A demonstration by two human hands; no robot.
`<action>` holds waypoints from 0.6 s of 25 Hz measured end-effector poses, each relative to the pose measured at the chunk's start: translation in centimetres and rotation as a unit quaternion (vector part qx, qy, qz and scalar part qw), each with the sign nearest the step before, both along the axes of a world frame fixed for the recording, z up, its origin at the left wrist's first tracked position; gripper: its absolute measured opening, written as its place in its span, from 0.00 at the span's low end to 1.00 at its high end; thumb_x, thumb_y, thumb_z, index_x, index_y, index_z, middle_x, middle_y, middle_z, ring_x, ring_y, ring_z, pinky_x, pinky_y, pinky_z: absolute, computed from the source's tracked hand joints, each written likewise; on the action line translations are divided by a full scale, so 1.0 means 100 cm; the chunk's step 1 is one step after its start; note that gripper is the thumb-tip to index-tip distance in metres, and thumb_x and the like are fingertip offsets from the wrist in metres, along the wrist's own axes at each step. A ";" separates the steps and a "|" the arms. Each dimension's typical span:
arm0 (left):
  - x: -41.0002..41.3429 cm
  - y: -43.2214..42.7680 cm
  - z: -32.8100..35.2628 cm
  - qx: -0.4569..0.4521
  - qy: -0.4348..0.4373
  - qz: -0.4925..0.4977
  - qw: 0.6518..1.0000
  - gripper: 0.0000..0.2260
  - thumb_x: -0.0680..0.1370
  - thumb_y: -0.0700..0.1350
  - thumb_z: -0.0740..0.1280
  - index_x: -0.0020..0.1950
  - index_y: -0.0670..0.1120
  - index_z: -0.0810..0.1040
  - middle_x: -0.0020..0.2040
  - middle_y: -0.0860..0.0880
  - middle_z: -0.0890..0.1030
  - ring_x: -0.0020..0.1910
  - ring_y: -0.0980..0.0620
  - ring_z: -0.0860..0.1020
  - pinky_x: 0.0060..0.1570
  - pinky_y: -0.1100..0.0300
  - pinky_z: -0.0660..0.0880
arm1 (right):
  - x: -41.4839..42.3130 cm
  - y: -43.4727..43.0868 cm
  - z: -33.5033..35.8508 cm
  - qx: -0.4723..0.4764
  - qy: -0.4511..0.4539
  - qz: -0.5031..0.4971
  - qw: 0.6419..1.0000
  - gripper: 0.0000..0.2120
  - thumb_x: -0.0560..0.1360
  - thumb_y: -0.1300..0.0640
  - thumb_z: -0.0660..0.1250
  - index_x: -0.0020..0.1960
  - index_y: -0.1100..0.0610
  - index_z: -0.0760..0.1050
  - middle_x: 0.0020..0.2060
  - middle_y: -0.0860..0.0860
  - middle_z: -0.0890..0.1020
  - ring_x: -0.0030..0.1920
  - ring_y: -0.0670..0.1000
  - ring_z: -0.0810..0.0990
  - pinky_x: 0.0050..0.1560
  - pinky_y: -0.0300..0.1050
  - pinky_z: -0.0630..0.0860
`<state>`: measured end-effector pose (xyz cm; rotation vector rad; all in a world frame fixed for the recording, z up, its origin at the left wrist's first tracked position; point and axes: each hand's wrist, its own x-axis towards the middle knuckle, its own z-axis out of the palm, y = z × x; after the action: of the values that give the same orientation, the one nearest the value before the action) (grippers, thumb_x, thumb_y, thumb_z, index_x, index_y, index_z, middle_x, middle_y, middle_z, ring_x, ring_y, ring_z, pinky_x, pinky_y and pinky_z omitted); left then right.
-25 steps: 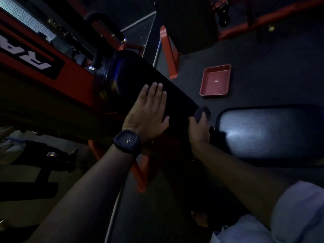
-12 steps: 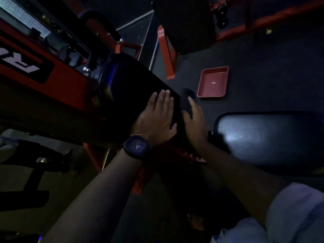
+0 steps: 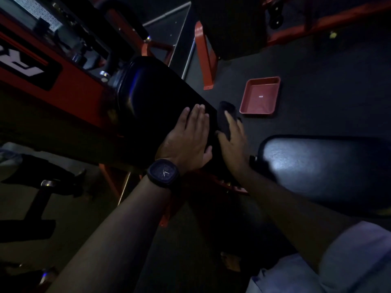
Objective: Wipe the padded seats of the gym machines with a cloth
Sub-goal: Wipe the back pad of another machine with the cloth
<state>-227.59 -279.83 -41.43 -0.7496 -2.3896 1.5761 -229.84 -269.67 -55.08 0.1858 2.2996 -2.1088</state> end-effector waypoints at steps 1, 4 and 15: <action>0.000 0.000 0.001 0.004 0.000 -0.001 1.000 0.37 0.77 0.62 0.46 0.76 0.40 0.70 0.75 0.38 0.71 0.75 0.42 0.69 0.75 0.45 0.59 | -0.005 0.003 -0.006 0.002 0.025 0.004 1.000 0.29 0.78 0.49 0.63 0.78 0.42 0.62 0.76 0.49 0.66 0.74 0.50 0.65 0.72 0.47 0.62; 0.001 -0.002 0.000 0.008 0.005 -0.004 1.000 0.37 0.77 0.62 0.47 0.75 0.39 0.70 0.75 0.38 0.71 0.75 0.42 0.69 0.75 0.45 0.60 | -0.019 0.016 -0.024 -0.045 -0.160 -0.033 0.986 0.31 0.77 0.48 0.62 0.79 0.46 0.61 0.75 0.53 0.68 0.74 0.54 0.68 0.73 0.51 0.64; -0.001 -0.004 -0.004 0.023 0.007 -0.023 0.999 0.36 0.77 0.61 0.47 0.74 0.38 0.72 0.73 0.37 0.73 0.74 0.41 0.71 0.74 0.45 0.59 | -0.001 0.000 -0.002 -0.060 -0.055 -0.018 0.996 0.28 0.76 0.50 0.63 0.76 0.44 0.67 0.73 0.51 0.70 0.70 0.50 0.70 0.71 0.48 0.65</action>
<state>-227.72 -280.22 -41.87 -0.7759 -2.3727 1.4981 -229.93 -269.71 -55.25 0.3349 2.1173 -2.1867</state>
